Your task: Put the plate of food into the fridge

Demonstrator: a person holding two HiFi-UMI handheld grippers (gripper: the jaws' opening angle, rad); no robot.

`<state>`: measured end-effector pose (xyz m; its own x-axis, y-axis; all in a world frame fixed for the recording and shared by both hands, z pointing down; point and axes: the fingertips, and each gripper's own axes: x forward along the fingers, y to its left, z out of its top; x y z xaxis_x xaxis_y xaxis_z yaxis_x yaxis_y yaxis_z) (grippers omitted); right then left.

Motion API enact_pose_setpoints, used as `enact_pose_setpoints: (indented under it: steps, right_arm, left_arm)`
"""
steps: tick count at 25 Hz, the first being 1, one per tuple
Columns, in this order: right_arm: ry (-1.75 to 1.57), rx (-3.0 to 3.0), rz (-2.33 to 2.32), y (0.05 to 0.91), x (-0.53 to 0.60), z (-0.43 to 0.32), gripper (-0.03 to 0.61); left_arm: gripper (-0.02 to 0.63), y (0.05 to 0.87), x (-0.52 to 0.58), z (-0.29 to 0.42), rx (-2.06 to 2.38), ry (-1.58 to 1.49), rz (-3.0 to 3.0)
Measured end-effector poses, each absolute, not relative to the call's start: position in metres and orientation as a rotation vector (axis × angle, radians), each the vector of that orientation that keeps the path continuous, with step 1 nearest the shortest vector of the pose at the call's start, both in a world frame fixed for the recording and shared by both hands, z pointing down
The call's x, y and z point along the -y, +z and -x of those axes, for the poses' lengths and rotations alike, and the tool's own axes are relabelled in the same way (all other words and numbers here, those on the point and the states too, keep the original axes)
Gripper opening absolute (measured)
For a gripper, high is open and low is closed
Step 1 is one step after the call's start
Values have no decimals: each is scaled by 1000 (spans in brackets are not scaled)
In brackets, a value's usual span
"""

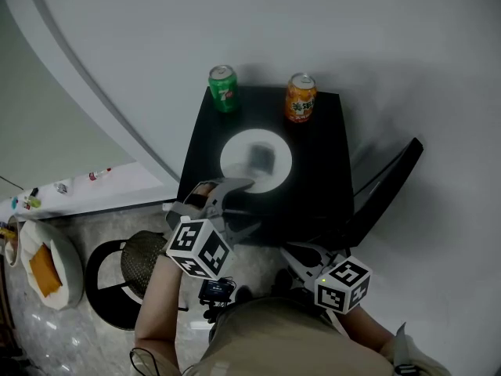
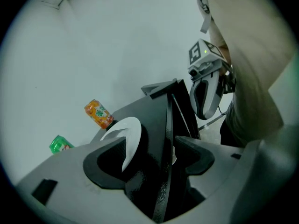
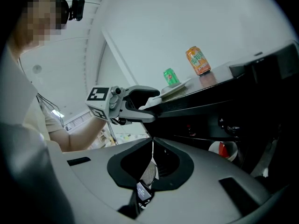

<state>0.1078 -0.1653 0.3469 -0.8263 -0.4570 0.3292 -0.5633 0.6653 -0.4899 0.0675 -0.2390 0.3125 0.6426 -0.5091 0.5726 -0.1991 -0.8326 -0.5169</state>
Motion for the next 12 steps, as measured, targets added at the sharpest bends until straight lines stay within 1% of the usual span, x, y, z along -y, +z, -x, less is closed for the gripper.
enact_pose_setpoints:
  steps: [12]
  right_arm:
    - [888, 2704, -811, 348, 167, -110, 21]
  left_arm:
    - [310, 322, 244, -72, -536, -1097, 2421]
